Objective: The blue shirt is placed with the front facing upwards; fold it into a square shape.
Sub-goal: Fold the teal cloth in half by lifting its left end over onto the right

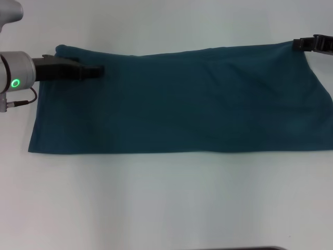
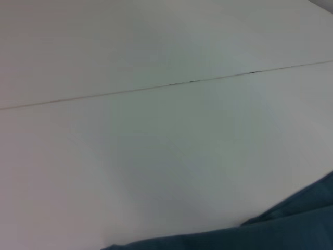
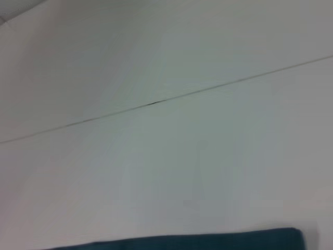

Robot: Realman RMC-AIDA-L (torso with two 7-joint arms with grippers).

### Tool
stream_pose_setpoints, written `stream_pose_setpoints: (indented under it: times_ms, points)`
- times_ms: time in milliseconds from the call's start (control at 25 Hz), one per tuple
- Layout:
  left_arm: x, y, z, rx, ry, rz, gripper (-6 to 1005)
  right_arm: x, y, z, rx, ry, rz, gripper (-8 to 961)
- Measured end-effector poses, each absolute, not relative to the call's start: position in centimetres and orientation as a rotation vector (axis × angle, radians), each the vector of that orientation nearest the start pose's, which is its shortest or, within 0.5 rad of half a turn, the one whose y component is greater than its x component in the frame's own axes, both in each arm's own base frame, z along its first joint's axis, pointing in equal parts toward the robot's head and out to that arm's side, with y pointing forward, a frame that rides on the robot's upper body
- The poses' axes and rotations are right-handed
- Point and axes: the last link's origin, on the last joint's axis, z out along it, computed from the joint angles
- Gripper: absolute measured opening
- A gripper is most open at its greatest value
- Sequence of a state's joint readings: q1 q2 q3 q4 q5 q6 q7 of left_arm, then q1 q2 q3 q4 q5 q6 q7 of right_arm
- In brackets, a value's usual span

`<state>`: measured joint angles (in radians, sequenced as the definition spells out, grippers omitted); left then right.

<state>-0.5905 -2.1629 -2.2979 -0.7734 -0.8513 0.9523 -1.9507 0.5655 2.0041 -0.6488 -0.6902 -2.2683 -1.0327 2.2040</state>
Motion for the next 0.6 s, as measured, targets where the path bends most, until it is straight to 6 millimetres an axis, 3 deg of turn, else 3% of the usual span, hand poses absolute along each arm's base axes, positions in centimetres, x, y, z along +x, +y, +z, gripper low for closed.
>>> stream_pose_setpoints:
  times_ms: [600]
  points:
    - [-28.3, 39.1, -2.1, -2.280, -1.071, -0.205, 797, 33.4, 39.1, 4.2, -1.960, 1.478, 0.358, 307]
